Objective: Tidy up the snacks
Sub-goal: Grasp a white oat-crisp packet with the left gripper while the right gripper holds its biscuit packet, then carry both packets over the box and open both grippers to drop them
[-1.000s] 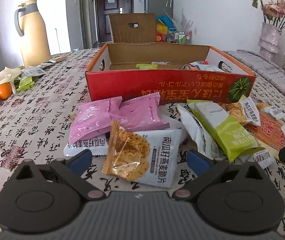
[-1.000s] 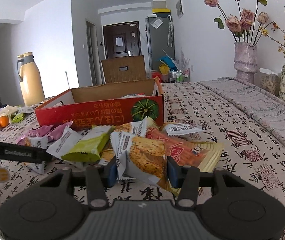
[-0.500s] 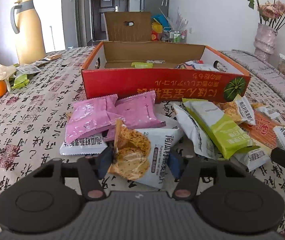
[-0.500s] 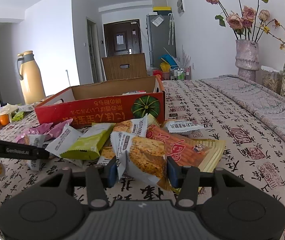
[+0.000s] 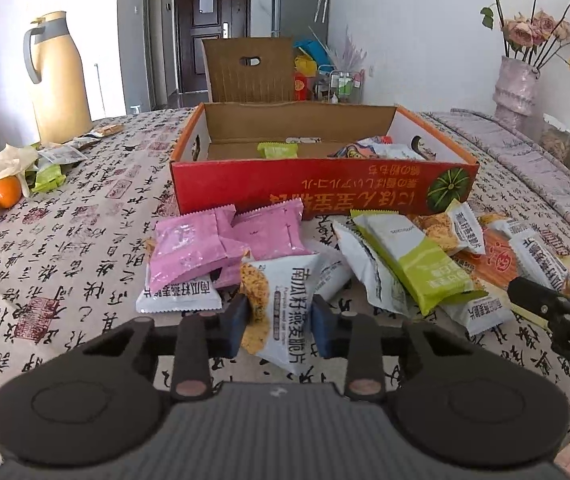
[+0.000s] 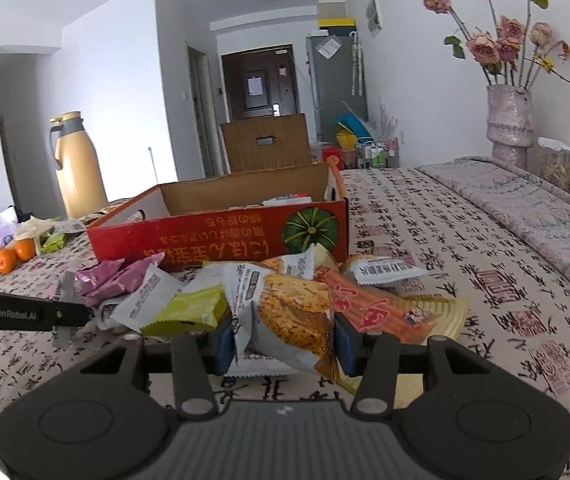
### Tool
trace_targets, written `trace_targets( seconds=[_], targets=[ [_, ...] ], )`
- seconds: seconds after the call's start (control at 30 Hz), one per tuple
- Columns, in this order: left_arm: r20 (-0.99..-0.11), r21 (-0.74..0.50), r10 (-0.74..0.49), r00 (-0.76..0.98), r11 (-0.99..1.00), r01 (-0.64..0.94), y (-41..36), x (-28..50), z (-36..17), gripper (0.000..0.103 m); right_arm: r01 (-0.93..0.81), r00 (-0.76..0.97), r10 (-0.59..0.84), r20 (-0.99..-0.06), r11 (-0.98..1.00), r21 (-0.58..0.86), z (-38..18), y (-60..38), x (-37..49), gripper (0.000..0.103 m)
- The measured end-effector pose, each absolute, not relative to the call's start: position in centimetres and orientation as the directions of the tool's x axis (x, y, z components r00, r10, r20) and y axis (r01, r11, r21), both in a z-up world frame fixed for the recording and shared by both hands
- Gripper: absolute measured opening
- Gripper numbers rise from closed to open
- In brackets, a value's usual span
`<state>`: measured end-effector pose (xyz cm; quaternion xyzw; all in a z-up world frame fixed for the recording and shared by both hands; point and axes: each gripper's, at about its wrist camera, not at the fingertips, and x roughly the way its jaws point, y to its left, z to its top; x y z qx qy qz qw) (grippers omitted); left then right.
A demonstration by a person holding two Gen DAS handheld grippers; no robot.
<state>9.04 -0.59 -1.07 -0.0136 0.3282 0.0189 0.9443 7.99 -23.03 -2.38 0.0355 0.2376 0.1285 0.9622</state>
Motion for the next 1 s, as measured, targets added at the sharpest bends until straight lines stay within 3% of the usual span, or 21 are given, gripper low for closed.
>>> trace_targets(
  seconds=[0.17,0.27,0.67,1.0],
  targets=[
    [-0.608,-0.035,0.011,0.794,0.999,-0.04,-0.1,8.9,-0.7,0.018,-0.27,0.85,0.287,-0.442,0.957,0.103,-1.6,-22.3,8.9,0.048],
    [-0.596,-0.039,0.002,0.803,0.999,-0.032,0.3,8.8,-0.2,0.014,-0.276,0.855,0.294,-0.427,0.955,0.105,-1.2,-21.7,9.3,0.048],
    [-0.553,-0.054,-0.033,0.832,0.999,0.004,1.5,8.3,1.7,0.004,-0.263,0.873,0.276,-0.402,0.961,0.09,-0.2,-20.4,10.4,0.048],
    [-0.506,-0.026,-0.021,0.862,1.0,0.009,0.9,9.0,3.9,0.004,-0.27,0.88,0.291,-0.374,0.957,0.11,0.5,-20.6,11.6,0.048]
  ],
)
